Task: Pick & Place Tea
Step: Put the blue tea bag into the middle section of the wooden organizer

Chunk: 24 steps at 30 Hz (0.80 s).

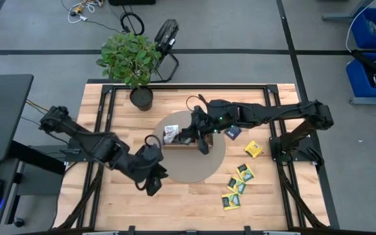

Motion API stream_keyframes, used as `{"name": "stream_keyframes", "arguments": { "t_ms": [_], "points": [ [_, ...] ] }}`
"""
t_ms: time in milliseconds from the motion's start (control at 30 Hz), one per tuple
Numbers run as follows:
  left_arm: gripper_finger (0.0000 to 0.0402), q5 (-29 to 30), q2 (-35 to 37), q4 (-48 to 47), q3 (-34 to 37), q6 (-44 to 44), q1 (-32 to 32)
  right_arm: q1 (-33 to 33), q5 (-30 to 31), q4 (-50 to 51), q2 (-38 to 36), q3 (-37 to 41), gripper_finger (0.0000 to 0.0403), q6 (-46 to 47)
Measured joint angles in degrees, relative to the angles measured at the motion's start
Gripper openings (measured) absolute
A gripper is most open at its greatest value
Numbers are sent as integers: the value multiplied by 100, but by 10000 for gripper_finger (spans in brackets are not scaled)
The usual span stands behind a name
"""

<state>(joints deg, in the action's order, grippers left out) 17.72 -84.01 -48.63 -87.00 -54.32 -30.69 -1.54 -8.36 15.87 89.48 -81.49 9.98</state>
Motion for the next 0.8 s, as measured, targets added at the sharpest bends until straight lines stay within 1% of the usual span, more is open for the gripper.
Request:
{"name": "stream_keyframes", "arguments": {
  "t_ms": [67,133,233,367,467,533,600,667,733,800],
  "points": [
    [96,159,2,-42,0,-120,-130,72,-5,-131,-103,156,0,54],
    [93,336,2,-109,0,-242,-265,115,-11,-397,-313,562,0,245],
    [90,628,2,-152,0,-408,-437,117,20,-1385,-804,1496,0,723],
    [87,1040,4,-184,0,-508,-534,114,52,-3160,-1488,2778,0,1292],
    [87,1357,4,-185,0,-509,-519,114,454,-4518,-1902,3629,0,1511],
    [87,1606,4,-178,0,-510,-457,114,710,-5732,-1983,4132,0,1742],
    [87,1988,4,-174,0,-536,-364,109,867,-6814,-1966,4577,0,2016],
    [87,2532,4,-149,0,-684,-227,39,1029,-7532,-1917,4813,0,2161],
    [87,3182,4,-112,0,-854,-84,-78,1169,-7793,-1914,4921,0,2174],
    [87,3741,4,-44,0,-994,47,-169,1243,-7769,-1904,4933,0,2112]
  ]
}}
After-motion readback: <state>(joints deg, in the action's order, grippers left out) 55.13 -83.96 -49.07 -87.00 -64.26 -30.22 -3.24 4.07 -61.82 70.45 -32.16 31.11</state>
